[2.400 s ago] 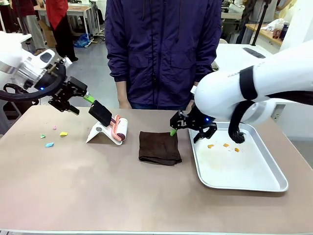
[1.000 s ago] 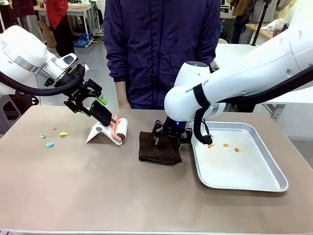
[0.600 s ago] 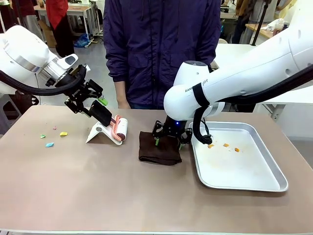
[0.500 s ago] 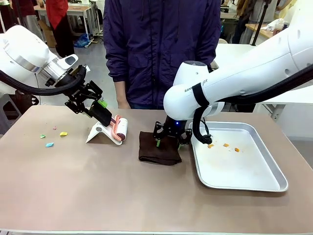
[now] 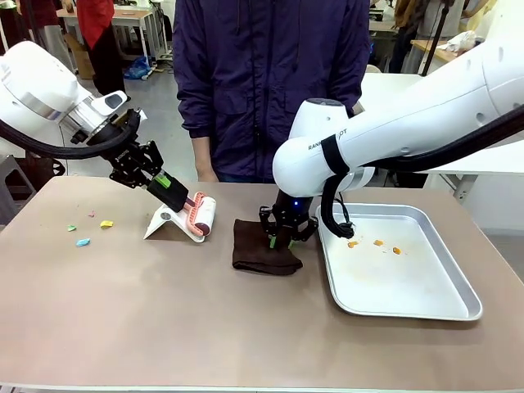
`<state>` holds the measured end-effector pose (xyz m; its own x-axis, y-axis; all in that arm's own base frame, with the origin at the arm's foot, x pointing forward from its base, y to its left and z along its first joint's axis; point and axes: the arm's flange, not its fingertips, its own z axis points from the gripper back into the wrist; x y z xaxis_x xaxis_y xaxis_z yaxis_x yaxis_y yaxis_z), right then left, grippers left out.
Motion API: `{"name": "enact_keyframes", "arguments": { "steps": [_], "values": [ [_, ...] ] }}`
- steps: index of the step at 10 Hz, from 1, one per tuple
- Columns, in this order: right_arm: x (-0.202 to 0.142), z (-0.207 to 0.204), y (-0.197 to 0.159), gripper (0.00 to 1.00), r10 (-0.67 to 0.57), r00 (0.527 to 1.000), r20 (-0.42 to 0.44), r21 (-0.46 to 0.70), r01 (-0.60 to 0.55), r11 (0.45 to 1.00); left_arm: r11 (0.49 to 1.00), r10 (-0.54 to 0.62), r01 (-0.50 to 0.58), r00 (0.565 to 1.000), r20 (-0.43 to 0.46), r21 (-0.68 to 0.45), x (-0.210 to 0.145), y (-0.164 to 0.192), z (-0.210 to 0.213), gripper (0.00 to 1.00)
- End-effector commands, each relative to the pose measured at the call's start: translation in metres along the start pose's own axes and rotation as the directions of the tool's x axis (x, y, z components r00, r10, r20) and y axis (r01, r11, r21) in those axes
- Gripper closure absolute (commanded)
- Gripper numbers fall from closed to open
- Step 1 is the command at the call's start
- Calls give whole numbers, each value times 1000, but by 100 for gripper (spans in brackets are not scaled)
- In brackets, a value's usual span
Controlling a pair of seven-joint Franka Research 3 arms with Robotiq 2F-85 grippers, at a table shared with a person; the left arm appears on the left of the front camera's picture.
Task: Clean the surface of the table.
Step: Hold the Lint Roller with your left hand and the towel with your right hand.
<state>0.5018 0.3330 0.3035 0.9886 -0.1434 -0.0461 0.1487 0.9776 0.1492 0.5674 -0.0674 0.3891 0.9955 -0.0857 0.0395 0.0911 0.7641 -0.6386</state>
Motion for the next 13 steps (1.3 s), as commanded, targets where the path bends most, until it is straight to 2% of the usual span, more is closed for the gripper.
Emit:
{"name": "enact_keyframes", "arguments": {
  "steps": [1,8,10,11,13],
  "values": [
    [4,-8,6,100,-26,1000,-1,-32,26,999,1000,6,-5,1000,-10,12,-5,6,9,100],
    [5,-8,3,100,-30,999,-14,-3,30,1000,1000,-11,11,1000,19,-7,-9,9,14,100],
    [8,-3,-6,100,-47,998,-41,130,52,990,999,-33,35,998,43,-28,-12,8,17,100],
    [10,2,-14,100,-27,997,-73,263,45,964,997,-53,56,997,55,-47,-15,7,19,100],
    [13,14,-35,100,42,993,-114,500,20,866,981,-122,134,988,95,-140,-21,4,27,100]
  ]
}}
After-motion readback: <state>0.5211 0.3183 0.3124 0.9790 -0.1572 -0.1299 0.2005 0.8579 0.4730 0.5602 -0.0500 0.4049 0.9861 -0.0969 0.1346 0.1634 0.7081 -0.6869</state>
